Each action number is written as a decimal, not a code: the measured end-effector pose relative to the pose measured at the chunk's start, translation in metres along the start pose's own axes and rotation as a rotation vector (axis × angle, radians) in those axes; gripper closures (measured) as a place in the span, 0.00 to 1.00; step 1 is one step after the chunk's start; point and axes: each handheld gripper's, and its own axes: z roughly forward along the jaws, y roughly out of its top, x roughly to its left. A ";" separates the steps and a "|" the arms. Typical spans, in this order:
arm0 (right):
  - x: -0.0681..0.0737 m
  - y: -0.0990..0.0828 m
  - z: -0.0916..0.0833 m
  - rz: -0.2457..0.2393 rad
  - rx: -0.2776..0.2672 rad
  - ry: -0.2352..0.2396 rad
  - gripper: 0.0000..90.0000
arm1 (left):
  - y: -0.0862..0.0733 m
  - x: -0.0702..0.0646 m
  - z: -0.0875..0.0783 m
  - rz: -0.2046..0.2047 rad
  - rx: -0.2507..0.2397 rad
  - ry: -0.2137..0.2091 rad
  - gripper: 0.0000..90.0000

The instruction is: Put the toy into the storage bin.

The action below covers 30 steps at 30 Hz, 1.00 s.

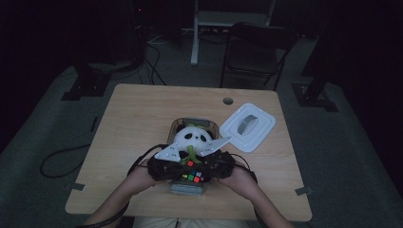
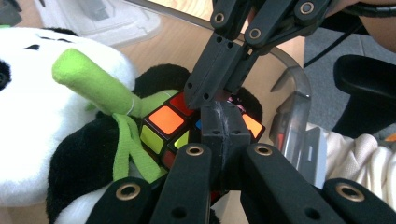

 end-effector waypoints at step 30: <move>-0.010 -0.004 -0.033 0.091 -0.149 0.033 0.70 | 0.017 -0.003 -0.026 -0.014 -0.089 0.024 0.75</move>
